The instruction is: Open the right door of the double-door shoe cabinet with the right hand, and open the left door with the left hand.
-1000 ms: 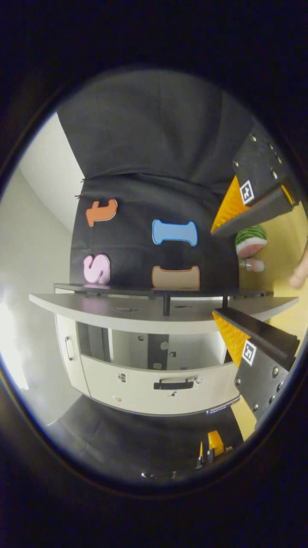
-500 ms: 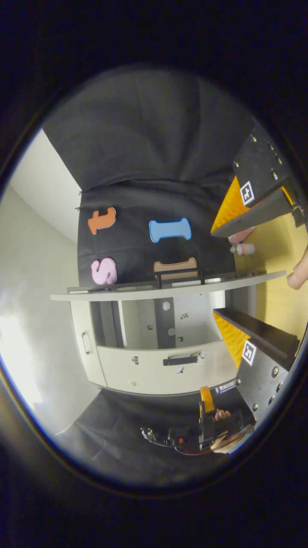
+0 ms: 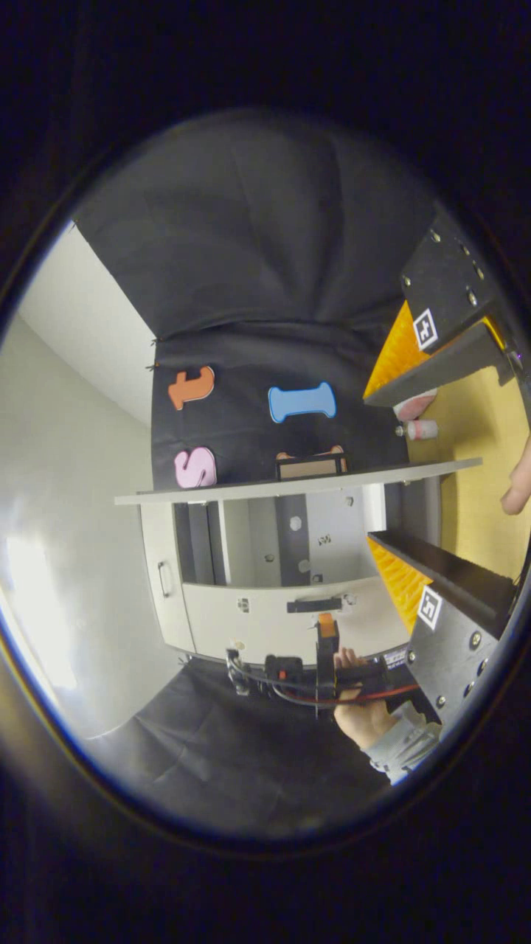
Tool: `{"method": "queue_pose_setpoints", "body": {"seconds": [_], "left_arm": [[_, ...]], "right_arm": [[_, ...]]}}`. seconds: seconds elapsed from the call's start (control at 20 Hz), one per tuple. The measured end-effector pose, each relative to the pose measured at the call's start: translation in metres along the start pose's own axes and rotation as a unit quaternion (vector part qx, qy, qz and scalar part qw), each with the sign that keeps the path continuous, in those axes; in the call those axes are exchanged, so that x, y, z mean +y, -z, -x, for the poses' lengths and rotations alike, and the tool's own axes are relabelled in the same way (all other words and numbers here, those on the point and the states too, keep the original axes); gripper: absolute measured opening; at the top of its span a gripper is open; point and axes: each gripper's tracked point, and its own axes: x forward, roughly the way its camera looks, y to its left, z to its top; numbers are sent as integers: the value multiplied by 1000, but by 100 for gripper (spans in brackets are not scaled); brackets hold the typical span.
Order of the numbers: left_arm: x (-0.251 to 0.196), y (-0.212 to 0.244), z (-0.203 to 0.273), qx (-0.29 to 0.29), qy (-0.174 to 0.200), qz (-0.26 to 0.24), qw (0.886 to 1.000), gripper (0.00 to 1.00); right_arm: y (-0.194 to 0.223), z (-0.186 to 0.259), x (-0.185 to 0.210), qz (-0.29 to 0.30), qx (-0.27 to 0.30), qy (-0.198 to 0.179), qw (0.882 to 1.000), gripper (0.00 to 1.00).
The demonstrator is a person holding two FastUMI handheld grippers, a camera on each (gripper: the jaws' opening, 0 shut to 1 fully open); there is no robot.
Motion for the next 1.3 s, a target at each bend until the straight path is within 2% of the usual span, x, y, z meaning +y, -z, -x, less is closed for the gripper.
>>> {"method": "queue_pose_setpoints", "body": {"seconds": [0.2,0.25,0.3,0.4,0.45,0.5,0.55,0.6,0.65,0.75,0.85,0.9,1.05,1.3], "left_arm": [[-5,-14,-29,-28,-13,10,999,95],[-6,-13,-36,-23,-11,18,1000,92],[-5,-12,-44,-18,-10,26,999,95],[-6,-5,-58,-3,-6,34,999,92],[-11,-4,-64,0,8,32,999,95],[-11,0,-69,6,6,28,1000,94],[-6,3,-67,13,-11,18,1000,81],[-4,0,-70,4,-20,9,1000,75],[-5,1,-72,7,-23,1,1000,62],[-14,4,-72,13,-7,34,999,56],[-13,6,-71,20,-7,36,999,36],[-13,6,-71,21,-5,30,999,35],[-13,8,-66,13,14,18,1000,31],[-11,12,-37,24,33,16,999,29]], "right_arm": [[6,10,5,1,-4,5,1000,100],[6,11,4,7,-4,13,1000,100],[7,12,6,16,-6,15,1000,100],[9,15,15,37,-6,10,999,100],[9,17,19,42,-8,7,999,97],[7,20,19,44,-10,9,999,97],[7,22,17,44,-12,13,999,96],[6,24,18,44,-14,14,999,98],[7,26,18,43,-15,17,999,99],[7,28,15,38,-15,26,999,100],[7,33,20,28,-12,24,999,100],[7,35,25,20,-8,20,1000,97],[2,44,43,4,-7,6,1000,100],[12,65,62,31,4,8,999,100]]}}
